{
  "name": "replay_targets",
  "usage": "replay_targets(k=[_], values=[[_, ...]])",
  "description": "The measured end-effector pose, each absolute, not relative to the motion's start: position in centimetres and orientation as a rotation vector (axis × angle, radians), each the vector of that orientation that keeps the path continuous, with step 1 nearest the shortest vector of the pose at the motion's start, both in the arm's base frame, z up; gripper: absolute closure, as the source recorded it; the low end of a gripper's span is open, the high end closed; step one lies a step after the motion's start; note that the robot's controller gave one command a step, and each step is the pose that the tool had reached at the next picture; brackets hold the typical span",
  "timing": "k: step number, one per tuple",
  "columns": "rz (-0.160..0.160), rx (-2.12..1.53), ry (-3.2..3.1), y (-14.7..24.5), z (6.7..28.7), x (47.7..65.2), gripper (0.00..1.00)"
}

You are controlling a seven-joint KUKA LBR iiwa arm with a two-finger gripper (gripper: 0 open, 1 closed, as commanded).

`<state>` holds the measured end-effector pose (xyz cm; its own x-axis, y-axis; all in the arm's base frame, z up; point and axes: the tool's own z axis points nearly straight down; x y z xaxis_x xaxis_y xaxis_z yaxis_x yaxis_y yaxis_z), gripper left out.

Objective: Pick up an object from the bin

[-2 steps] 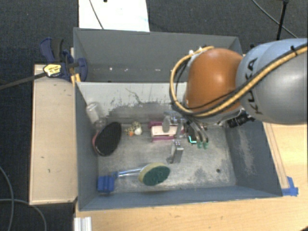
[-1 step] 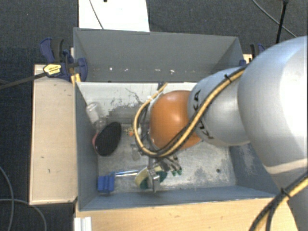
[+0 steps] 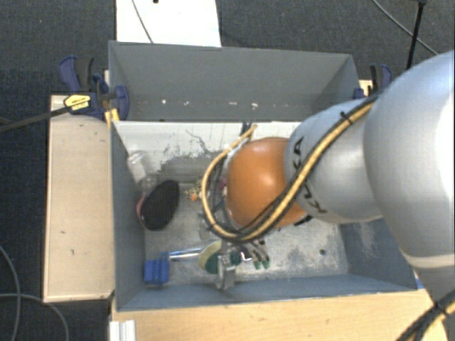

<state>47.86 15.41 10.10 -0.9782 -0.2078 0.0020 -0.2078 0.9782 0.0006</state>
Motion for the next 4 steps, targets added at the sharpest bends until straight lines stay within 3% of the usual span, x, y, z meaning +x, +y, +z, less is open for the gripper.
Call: replay_targets(k=[1, 2, 3, 4], values=[[-0.002, 0.352, -3.127, 15.7, 10.0, 48.2, 0.00], [-0.001, -0.006, -3.143, 16.1, 7.0, 48.1, 0.00], [-0.003, -0.011, -3.145, 16.1, 7.1, 48.2, 0.00], [-0.003, -0.013, -3.144, 16.1, 7.0, 48.2, 1.00]])
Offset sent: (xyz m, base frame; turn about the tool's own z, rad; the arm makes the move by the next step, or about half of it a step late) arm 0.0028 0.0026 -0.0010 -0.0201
